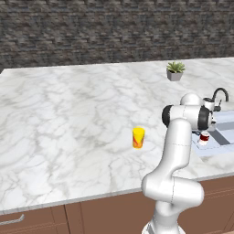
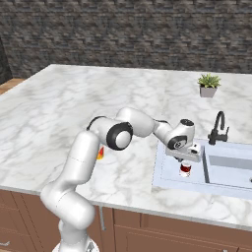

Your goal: Pick the cup and teapot and place them in the sink. Then turn on the water.

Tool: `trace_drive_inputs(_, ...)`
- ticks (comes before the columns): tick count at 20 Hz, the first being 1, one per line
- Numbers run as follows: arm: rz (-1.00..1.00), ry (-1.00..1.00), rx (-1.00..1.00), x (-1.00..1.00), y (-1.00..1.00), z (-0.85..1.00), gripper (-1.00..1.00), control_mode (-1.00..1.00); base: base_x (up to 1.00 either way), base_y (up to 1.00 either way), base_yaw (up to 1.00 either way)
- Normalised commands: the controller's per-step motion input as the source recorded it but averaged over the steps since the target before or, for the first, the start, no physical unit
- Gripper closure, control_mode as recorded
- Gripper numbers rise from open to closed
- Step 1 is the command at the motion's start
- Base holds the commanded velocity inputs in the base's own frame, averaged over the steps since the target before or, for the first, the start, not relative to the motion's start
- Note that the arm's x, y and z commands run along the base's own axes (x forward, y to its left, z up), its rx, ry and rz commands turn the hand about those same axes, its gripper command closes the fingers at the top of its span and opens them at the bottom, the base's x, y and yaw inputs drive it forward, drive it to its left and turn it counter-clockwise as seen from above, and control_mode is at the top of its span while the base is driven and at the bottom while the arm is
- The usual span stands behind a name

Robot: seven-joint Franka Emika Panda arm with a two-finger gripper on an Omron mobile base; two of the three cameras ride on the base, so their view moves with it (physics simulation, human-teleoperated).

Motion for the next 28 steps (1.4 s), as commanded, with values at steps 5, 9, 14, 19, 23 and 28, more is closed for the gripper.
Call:
trace_drive_inputs(5,0.0,0.05,0.0,0.0,0.0,-0.17,1.0,-1.0,0.0,0.0,0.0)
trace_drive_inputs(9,0.0,0.04,0.0,0.0,0.0,-0.06,-1.0,-1.0,0.0,0.0,0.0)
trace_drive_inputs(14,0.0,0.0,0.0,0.0,0.0,0.0,-1.0,-1.0,0.0,0.0,0.0)
trace_drive_inputs(19,0.0,0.0,0.0,0.0,0.0,0.0,-1.0,-1.0,0.0,0.0,0.0)
trace_drive_inputs(23,0.0,-0.01,0.0,0.0,0.0,0.07,-1.0,-1.0,0.0,0.0,0.0)
trace_drive_inputs(28,0.0,-0.03,0.0,0.0,0.0,0.28,-1.0,-1.0,0.0,0.0,0.0)
